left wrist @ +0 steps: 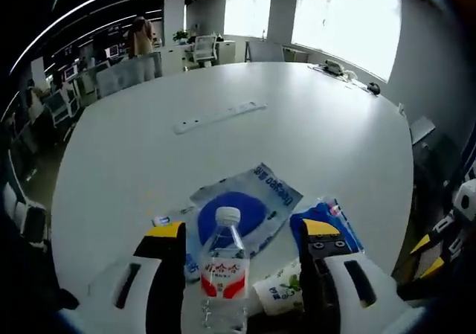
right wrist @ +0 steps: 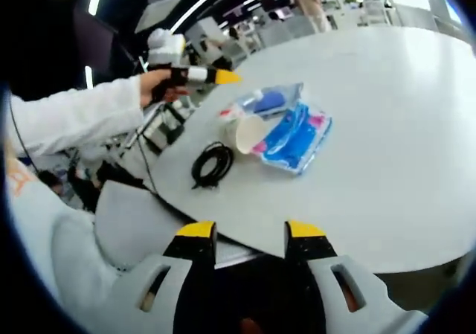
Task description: Arrange the tabletop items into an orderly group along one side of the table until the central work area is clear of visible clutter.
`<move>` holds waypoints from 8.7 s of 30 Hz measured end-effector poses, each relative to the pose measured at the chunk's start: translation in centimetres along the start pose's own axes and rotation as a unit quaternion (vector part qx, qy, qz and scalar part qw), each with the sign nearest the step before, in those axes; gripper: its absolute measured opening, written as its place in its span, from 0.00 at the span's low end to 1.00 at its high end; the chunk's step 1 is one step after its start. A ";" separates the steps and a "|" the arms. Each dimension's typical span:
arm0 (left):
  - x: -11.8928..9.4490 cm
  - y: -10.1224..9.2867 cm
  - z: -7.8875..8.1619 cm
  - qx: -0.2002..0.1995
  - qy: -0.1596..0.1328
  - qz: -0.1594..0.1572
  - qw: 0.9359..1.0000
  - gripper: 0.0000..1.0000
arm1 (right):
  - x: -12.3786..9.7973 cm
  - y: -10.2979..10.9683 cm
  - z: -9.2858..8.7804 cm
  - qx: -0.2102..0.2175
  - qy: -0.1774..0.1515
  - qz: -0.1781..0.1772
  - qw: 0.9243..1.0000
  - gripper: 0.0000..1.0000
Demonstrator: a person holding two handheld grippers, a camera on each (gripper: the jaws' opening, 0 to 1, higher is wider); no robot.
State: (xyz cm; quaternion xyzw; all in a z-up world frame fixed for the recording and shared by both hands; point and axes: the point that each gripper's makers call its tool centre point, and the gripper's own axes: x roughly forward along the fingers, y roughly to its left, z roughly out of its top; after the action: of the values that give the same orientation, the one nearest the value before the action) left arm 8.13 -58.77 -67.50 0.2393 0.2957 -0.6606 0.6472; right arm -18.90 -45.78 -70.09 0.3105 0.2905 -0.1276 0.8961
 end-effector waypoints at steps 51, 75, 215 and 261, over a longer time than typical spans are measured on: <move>8.2 1.8 -3.6 0.023 0.110 0.009 0.994 0.30 | -1.4 -3.8 -2.1 0.112 -0.003 -0.058 0.992 0.33; 0.0 2.4 -0.8 0.018 0.016 -0.011 1.000 0.22 | -1.1 -2.1 -1.3 0.105 -0.020 -0.035 0.994 0.32; 1.3 15.1 12.2 -0.133 -0.083 0.189 0.969 0.77 | 1.4 -1.9 0.0 0.172 -0.036 -0.019 0.984 0.30; -14.2 5.9 -4.2 -0.025 -0.187 0.116 0.975 1.00 | 1.4 0.0 0.9 0.129 -0.051 0.013 0.990 0.30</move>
State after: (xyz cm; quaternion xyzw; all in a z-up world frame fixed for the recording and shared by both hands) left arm 14.41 -45.67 -61.06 0.1275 0.1561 -0.6067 0.7690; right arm -17.36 -46.36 -70.36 0.4203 0.2219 -0.1680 0.8637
